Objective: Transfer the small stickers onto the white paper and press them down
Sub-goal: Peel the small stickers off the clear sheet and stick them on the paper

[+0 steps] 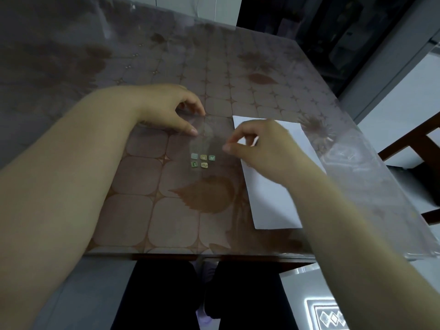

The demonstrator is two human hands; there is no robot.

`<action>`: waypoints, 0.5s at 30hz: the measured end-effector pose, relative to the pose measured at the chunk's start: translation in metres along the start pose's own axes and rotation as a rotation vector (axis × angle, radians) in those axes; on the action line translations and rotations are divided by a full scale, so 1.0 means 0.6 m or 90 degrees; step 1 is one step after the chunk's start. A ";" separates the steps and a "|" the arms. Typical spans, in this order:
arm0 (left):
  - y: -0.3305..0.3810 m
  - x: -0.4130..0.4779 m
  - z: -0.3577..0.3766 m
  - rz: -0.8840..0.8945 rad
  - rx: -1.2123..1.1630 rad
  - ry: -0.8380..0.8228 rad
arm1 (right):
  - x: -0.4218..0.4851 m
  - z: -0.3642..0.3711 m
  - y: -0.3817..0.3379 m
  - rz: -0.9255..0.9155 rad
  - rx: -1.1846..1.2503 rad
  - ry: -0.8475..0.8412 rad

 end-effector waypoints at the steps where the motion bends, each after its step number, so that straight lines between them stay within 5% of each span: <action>1: 0.000 0.000 0.000 0.000 0.001 0.000 | 0.003 0.011 -0.003 -0.001 -0.003 -0.001; 15: 0.003 -0.001 0.000 0.004 0.020 -0.003 | 0.003 0.056 -0.007 0.025 0.042 -0.057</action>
Point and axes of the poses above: each hand's wrist, its own x-axis towards the middle knuckle, its own z-axis out of the palm, y = z × x, the point moved 9 cm from there along x, towards the middle knuckle, and after that the axes turned 6 degrees about x, right-handed, at the moved point
